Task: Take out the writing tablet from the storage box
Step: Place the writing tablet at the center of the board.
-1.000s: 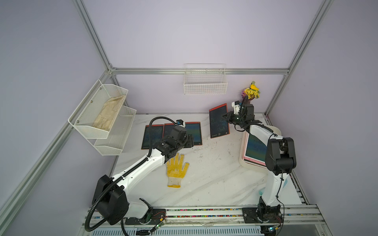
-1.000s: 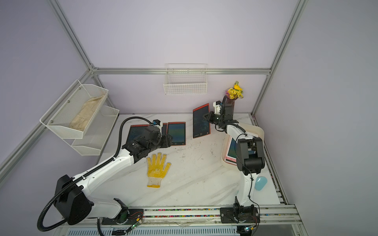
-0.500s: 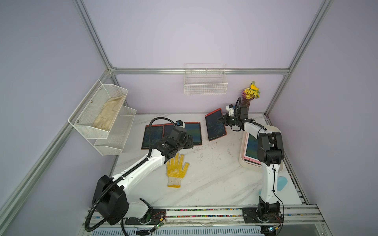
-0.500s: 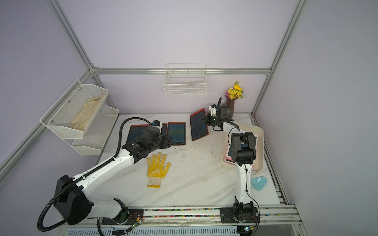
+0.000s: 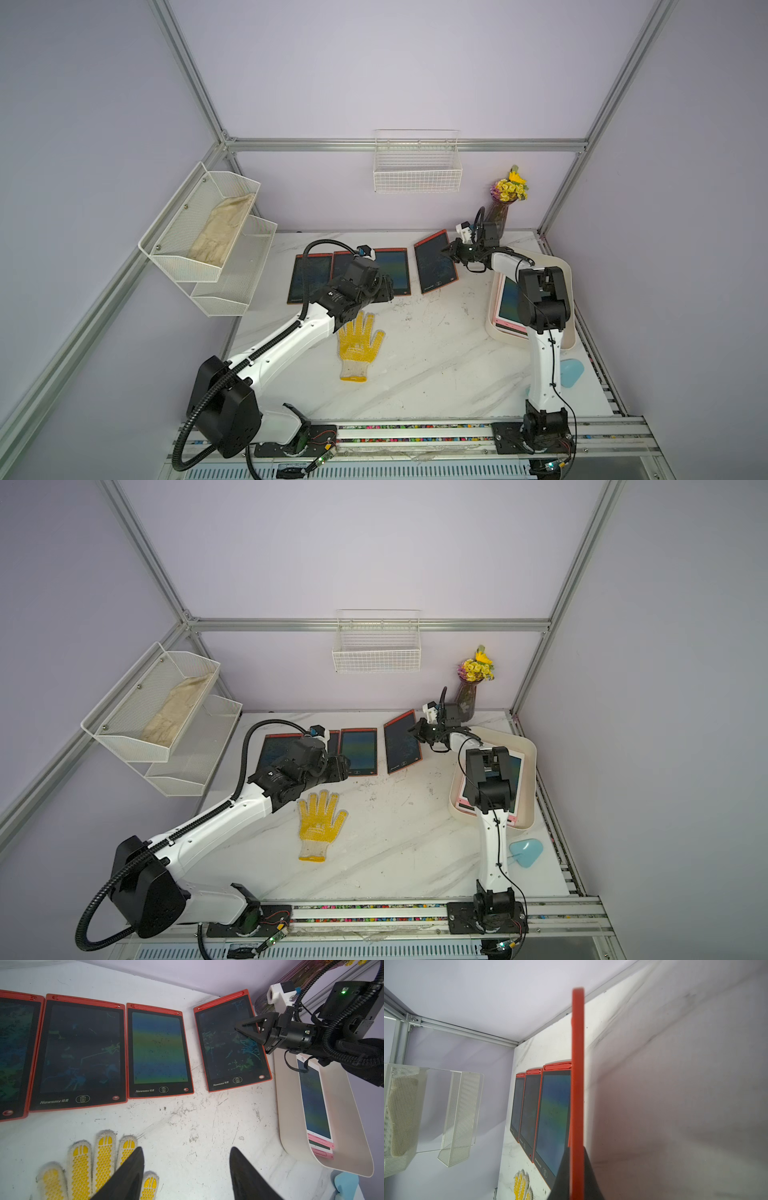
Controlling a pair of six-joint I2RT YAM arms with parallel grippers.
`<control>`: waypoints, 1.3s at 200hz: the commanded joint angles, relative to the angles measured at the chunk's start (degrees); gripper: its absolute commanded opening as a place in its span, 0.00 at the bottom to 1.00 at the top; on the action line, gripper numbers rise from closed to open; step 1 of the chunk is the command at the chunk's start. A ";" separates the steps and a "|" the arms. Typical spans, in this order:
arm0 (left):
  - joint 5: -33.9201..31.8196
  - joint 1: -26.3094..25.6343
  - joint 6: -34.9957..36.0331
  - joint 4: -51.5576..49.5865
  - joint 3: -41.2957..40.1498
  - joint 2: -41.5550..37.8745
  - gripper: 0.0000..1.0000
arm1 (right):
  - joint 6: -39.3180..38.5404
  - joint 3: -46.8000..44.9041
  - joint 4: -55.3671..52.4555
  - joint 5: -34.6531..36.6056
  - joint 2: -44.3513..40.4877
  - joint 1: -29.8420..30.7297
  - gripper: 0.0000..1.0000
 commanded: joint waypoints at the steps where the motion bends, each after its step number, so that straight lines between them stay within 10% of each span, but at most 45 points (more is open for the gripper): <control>1: 0.50 0.40 -0.71 0.86 -1.12 0.39 0.65 | 1.96 0.30 3.16 -1.38 1.13 0.47 0.00; 170: 3.19 1.06 -2.00 1.95 1.53 6.85 0.66 | 4.57 0.83 4.99 0.99 5.24 2.02 0.05; 260: 7.08 1.02 -2.31 3.18 4.02 10.69 0.67 | 3.89 0.48 3.68 4.67 5.15 1.99 0.30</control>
